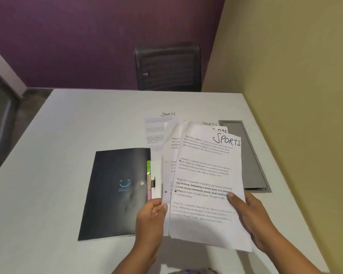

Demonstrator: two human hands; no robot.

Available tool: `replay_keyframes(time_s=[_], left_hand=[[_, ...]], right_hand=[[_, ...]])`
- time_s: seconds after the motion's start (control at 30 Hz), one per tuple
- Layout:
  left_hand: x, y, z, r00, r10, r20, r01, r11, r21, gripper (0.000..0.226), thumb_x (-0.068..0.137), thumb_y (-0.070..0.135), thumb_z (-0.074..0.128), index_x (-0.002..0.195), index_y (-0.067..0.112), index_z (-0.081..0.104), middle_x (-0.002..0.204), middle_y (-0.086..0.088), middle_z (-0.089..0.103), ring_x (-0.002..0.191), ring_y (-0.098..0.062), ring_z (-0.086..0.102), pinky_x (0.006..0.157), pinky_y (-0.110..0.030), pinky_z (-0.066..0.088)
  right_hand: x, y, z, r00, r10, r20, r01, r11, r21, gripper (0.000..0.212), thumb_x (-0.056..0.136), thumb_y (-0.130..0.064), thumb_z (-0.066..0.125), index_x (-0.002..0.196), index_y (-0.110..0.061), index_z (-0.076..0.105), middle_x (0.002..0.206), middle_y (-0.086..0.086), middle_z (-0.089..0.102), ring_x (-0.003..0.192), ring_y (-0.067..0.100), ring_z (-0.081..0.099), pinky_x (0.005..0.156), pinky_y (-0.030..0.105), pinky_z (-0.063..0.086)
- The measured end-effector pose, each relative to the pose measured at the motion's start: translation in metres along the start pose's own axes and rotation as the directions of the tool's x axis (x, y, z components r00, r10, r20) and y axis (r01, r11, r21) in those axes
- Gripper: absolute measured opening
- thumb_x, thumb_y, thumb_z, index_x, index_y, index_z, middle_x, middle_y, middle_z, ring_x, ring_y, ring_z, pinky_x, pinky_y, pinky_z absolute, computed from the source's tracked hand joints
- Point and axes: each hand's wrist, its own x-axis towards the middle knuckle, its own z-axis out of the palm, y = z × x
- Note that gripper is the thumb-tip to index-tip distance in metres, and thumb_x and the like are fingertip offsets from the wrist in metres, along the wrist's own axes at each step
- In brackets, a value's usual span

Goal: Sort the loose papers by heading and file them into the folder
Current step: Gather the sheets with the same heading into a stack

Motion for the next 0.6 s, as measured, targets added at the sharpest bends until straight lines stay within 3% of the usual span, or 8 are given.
replay_keyframes(time_s=[0.07, 0.13, 0.2, 0.33, 0.43, 0.53, 0.6], left_hand=[[-0.003, 0.004, 0.002, 1.0, -0.009, 0.029, 0.008, 1.0, 0.021, 0.015, 0.096, 0.026, 0.059, 0.094, 0.018, 0.072, 0.087, 0.002, 0.077, 0.081, -0.016, 0.072, 0.071, -0.035, 0.059], [-0.005, 0.013, 0.002, 0.996, -0.065, 0.057, 0.066, 0.998, -0.011, 0.034, 0.102, 0.038, 0.047, 0.091, 0.02, 0.074, 0.086, 0.003, 0.078, 0.078, -0.013, 0.071, 0.06, -0.025, 0.051], [-0.005, 0.021, 0.005, 0.986, -0.089, 0.138, 0.094, 0.995, -0.031, 0.04, 0.102, 0.044, 0.043, 0.093, 0.021, 0.075, 0.09, 0.006, 0.078, 0.087, -0.016, 0.074, 0.069, -0.028, 0.054], [-0.002, 0.032, 0.02, 0.976, 0.007, 0.217, -0.005, 1.0, -0.009, 0.016, 0.098, 0.022, 0.058, 0.103, 0.016, 0.073, 0.099, 0.004, 0.078, 0.095, -0.019, 0.074, 0.091, -0.041, 0.057], [-0.002, 0.034, 0.036, 0.97, 0.037, 0.242, -0.035, 0.999, -0.012, 0.018, 0.098, 0.011, 0.058, 0.109, 0.018, 0.071, 0.103, 0.006, 0.077, 0.096, -0.015, 0.074, 0.084, -0.033, 0.057], [-0.005, 0.031, 0.05, 0.965, 0.053, 0.259, -0.049, 0.999, -0.023, 0.021, 0.097, 0.008, 0.058, 0.112, 0.017, 0.07, 0.105, 0.004, 0.077, 0.099, -0.016, 0.073, 0.082, -0.031, 0.056], [-0.007, 0.03, 0.058, 0.964, 0.065, 0.258, -0.058, 0.998, -0.034, 0.022, 0.095, 0.006, 0.059, 0.111, 0.016, 0.071, 0.104, 0.002, 0.077, 0.098, -0.017, 0.073, 0.083, -0.033, 0.057]], right_hand=[[0.0, 0.005, 0.009, 1.0, -0.013, -0.002, 0.013, 1.0, -0.016, 0.016, 0.095, -0.022, 0.064, 0.11, -0.02, 0.071, 0.101, -0.003, 0.078, 0.092, 0.02, 0.075, 0.085, 0.042, 0.058], [0.002, 0.008, 0.01, 0.999, -0.045, -0.019, 0.044, 0.998, -0.052, 0.014, 0.094, -0.021, 0.066, 0.107, -0.021, 0.072, 0.1, -0.003, 0.078, 0.092, 0.02, 0.075, 0.09, 0.047, 0.057], [0.004, 0.008, 0.005, 0.998, -0.059, -0.009, 0.058, 0.996, -0.069, 0.014, 0.093, -0.021, 0.066, 0.106, -0.021, 0.073, 0.099, -0.004, 0.079, 0.092, 0.019, 0.076, 0.089, 0.045, 0.058], [0.004, 0.0, -0.013, 0.995, -0.081, 0.064, 0.086, 0.993, -0.085, 0.014, 0.091, -0.015, 0.068, 0.102, -0.022, 0.073, 0.097, -0.007, 0.079, 0.089, 0.012, 0.075, 0.076, 0.027, 0.056], [0.009, 0.001, -0.03, 0.992, -0.095, 0.082, 0.103, 0.99, -0.098, 0.02, 0.089, -0.006, 0.07, 0.105, -0.017, 0.073, 0.098, -0.004, 0.079, 0.091, 0.014, 0.075, 0.075, 0.024, 0.057], [0.016, 0.002, -0.044, 0.992, -0.103, 0.073, 0.112, 0.983, -0.145, 0.023, 0.087, -0.004, 0.072, 0.106, -0.017, 0.074, 0.099, -0.004, 0.079, 0.093, 0.015, 0.075, 0.084, 0.036, 0.059], [0.02, 0.002, -0.05, 0.992, -0.112, 0.065, 0.122, 0.977, -0.173, 0.022, 0.086, -0.006, 0.073, 0.104, -0.019, 0.076, 0.097, -0.007, 0.079, 0.091, 0.013, 0.075, 0.085, 0.037, 0.058]])
